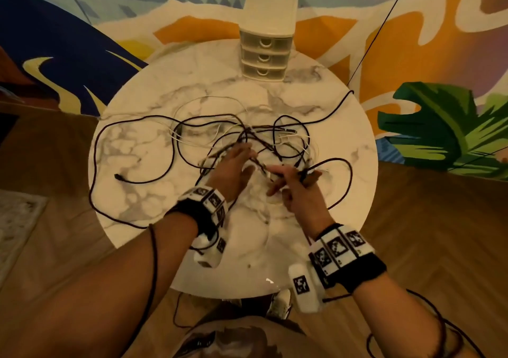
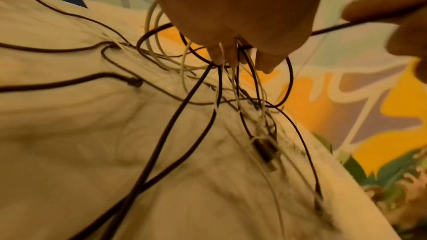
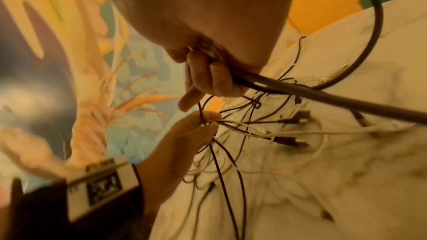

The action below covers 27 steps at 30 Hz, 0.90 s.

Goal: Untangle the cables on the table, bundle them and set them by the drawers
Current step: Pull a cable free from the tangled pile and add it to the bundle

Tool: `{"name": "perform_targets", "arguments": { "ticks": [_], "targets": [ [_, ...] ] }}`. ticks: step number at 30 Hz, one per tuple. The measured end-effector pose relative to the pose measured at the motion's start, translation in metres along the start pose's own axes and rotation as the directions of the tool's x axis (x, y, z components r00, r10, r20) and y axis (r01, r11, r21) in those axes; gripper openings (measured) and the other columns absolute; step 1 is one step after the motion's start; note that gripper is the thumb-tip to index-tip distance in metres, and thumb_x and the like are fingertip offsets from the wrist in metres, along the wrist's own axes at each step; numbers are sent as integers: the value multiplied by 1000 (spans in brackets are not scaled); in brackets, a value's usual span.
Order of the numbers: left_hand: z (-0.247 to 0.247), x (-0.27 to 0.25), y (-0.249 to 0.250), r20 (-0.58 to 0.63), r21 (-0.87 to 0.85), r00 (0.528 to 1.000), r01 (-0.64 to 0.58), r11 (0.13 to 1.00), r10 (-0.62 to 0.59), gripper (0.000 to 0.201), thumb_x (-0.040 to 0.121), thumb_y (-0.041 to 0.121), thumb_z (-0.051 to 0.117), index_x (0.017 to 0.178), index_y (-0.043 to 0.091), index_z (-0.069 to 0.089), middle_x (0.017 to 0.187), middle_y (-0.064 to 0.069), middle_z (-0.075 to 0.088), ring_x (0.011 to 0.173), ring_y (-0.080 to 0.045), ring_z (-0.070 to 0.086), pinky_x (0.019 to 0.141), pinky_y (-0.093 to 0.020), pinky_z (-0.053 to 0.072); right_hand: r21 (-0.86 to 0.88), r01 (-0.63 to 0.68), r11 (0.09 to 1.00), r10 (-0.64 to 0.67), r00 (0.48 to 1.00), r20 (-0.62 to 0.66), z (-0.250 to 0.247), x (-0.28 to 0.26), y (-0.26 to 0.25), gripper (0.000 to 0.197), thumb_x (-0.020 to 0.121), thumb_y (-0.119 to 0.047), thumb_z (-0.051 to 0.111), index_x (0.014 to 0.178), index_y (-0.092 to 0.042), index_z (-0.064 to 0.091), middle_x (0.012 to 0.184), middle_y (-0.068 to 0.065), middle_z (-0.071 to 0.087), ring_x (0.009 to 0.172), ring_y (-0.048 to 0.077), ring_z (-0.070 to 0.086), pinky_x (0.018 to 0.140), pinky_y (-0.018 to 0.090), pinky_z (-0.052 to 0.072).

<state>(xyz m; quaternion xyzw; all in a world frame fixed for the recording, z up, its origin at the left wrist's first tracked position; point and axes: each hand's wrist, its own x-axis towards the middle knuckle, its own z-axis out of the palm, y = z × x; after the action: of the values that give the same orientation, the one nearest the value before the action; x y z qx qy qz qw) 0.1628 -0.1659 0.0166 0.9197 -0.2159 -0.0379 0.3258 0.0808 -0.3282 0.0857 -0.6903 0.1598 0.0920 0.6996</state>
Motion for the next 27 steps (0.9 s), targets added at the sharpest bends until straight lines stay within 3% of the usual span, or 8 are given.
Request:
{"name": "perform_targets", "arguments": {
  "ticks": [5,8,11,13,16,19,24,27],
  "targets": [
    [6,-1,-5,163,-7,985,65,998,-63,44,88,11,58,131,14,50,146,-8,37,128,-26,45,104,-29,34,123,60,991,-48,994,-96,-19,-7,-7,43,102,-27,34,100,-3,69,76,14,63,44,6,31,39,15,24],
    [12,-21,-5,207,36,975,80,996,-86,53,91,15,52,140,25,38,152,2,27,117,-22,54,94,-37,48,70,36,997,-31,996,-81,-25,-13,3,45,102,-28,34,97,-2,70,80,17,65,44,7,33,40,14,26],
    [7,-38,0,104,79,994,-27,997,19,49,87,12,52,135,21,45,146,2,37,117,-22,55,87,-38,53,80,-18,997,24,997,-70,-25,-14,10,46,102,-27,33,99,2,68,81,19,65,42,9,32,39,15,24],
    [7,-48,6,118,93,985,-134,987,122,44,87,17,55,130,20,48,138,2,45,102,-18,61,79,-34,55,71,-46,996,50,997,-58,-18,-14,15,46,101,-30,35,99,0,69,82,19,66,43,9,33,39,15,25],
    [14,-54,16,162,-9,981,-108,994,108,25,90,21,56,114,18,57,116,1,55,83,-17,60,69,-31,51,59,-75,995,76,997,-4,-5,-16,16,45,100,-32,38,96,-2,71,76,15,66,45,9,36,41,14,28],
    [17,-46,7,123,-94,992,14,995,-3,10,88,16,57,96,13,62,103,-3,58,87,-23,59,75,-37,50,27,-39,999,38,999,36,2,-22,9,43,100,-29,38,88,-7,72,72,10,67,46,7,39,44,13,31],
    [11,-28,-4,85,-101,992,106,989,-97,17,92,18,53,104,10,63,112,-6,56,99,-23,57,87,-34,46,162,131,978,-115,988,-107,-19,-27,-18,45,101,-29,35,77,-12,69,67,8,64,48,11,37,42,17,26],
    [14,-27,-1,91,-106,984,161,981,-151,22,94,19,52,109,11,66,112,-7,60,102,-24,58,89,-30,44,248,63,967,-42,995,-90,-29,-23,-13,46,99,-42,30,104,-13,65,71,10,62,45,11,36,39,19,22]
  ]
}}
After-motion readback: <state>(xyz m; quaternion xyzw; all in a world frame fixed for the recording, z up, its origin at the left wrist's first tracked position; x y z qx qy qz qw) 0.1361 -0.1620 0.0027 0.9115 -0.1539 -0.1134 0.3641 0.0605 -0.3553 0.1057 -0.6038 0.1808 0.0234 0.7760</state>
